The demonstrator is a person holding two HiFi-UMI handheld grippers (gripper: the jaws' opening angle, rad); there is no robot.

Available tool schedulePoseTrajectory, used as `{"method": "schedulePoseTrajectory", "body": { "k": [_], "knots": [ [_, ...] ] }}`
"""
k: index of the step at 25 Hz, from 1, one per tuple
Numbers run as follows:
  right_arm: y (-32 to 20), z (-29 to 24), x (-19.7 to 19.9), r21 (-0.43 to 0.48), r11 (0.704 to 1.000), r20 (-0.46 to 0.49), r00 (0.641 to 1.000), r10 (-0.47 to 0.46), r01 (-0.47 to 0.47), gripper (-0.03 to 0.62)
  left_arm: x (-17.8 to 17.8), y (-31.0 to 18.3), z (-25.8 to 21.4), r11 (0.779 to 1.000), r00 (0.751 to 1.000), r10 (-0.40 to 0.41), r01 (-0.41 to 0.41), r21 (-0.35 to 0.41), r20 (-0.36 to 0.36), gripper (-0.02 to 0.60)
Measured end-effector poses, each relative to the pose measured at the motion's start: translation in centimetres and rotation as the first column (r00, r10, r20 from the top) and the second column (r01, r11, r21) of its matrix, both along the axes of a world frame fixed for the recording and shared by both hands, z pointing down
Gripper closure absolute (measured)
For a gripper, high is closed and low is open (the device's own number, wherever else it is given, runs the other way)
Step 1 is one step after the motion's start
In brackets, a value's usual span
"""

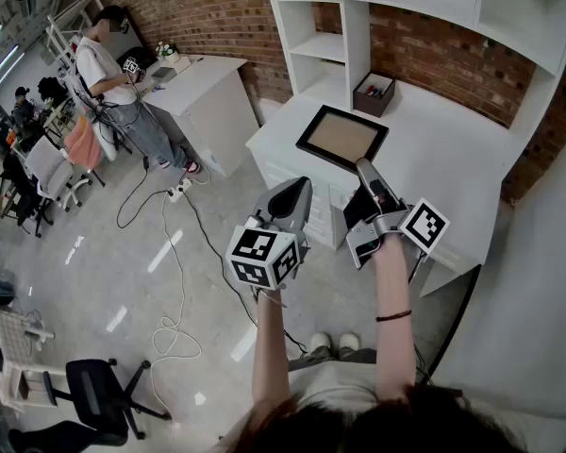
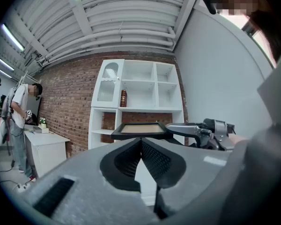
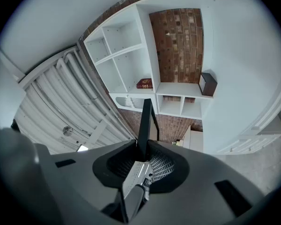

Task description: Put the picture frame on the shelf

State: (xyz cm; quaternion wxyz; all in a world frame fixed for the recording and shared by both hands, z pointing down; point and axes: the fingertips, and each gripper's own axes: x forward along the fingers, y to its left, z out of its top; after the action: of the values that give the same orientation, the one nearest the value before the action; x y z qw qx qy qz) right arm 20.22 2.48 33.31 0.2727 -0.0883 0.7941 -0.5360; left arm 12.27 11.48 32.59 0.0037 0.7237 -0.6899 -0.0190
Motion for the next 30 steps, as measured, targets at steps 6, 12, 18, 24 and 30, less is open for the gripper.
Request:
{"method": "schedulePoseTrajectory", "body": {
  "k": [6, 12, 18, 24, 30],
  "knots": [
    [0.0, -0.2, -0.3, -0.008, 1.0, 0.006, 1.0, -0.008, 0.008, 0.517, -0.1, 0.0, -0.3, 1.0, 1.0, -0.006, 0.006, 0.004, 0.009, 0.571],
    [-0.8, 0.2, -0.3, -0.034, 0.999, 0.005, 1.0, -0.02, 0.02, 0.517, 0.2, -1.1, -0.2, 1.0, 1.0, -0.013, 0.014, -0.005, 0.019, 0.571],
    [-2.0, 1.2, 0.0, -0.09, 0.996, -0.004, 1.0, -0.024, 0.023, 0.517, 0.9, -2.0, 0.1, 1.0, 1.0, -0.023, 0.023, -0.013, 0.008, 0.571],
    [-2.7, 2.2, -0.1, -0.119, 0.992, -0.006, 0.999, -0.046, 0.045, 0.517, 1.2, -2.5, 1.4, 0.999, 0.999, -0.046, 0.046, -0.028, 0.0, 0.571],
    [-3.7, 1.8, -0.3, -0.106, 0.993, -0.008, 0.999, -0.047, 0.046, 0.517, 0.4, -2.9, 1.3, 0.997, 0.998, -0.069, 0.069, -0.022, -0.01, 0.571]
  ]
}}
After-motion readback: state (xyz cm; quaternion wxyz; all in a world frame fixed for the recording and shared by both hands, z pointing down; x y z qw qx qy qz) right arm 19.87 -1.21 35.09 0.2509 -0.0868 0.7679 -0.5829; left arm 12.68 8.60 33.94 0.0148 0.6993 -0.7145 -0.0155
